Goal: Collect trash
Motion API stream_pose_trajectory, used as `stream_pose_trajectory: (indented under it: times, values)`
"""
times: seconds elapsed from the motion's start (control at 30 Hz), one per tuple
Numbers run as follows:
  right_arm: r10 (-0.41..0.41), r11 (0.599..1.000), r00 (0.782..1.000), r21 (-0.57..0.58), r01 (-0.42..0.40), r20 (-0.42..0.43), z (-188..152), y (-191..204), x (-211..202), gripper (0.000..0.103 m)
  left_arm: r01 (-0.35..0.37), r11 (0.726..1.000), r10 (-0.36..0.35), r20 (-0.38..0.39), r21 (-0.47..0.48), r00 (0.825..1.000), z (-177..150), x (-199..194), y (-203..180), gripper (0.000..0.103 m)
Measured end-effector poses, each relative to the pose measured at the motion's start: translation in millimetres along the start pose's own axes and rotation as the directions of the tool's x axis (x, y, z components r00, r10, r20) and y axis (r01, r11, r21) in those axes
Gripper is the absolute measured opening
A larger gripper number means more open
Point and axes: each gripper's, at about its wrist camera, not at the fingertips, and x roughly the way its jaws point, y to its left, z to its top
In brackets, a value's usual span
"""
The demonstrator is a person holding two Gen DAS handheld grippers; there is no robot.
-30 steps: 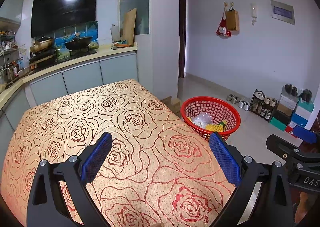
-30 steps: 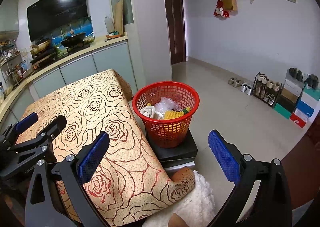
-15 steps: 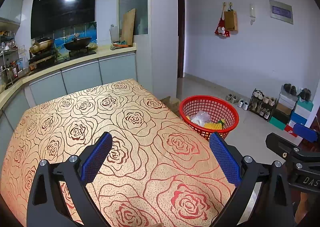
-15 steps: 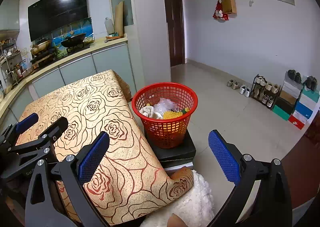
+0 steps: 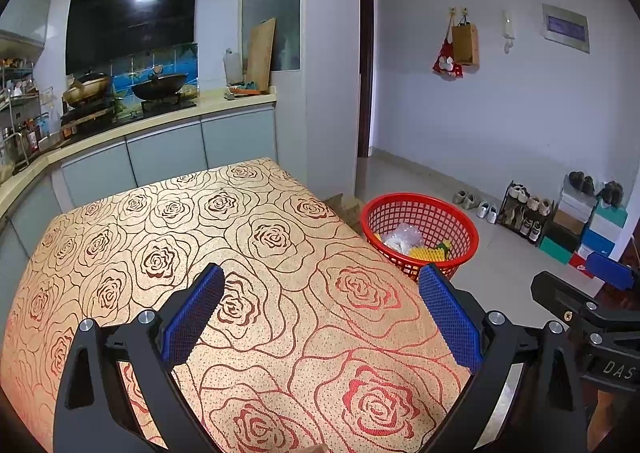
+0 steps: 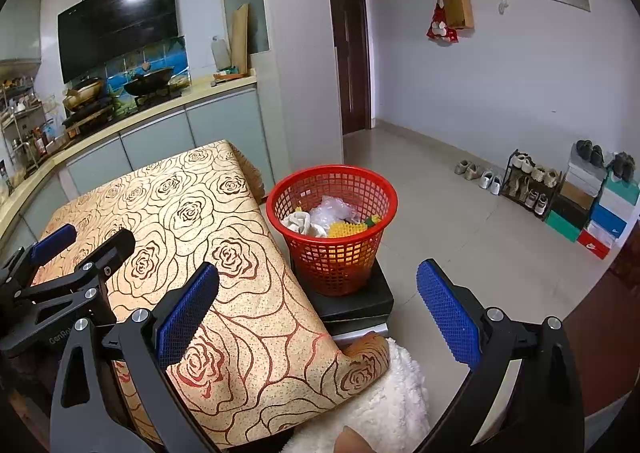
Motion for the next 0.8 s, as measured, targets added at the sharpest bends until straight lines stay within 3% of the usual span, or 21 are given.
stream_pose_trajectory:
  times: [0.8]
  values:
    - [0.0, 1.0, 1.0, 0.001, 0.0, 0.004, -0.3, -0.6, -0.3, 0.096, -0.009, 1.0, 0.009, 0.015, -0.002, 1.0, 1.9, -5.2, -2.1, 0.094]
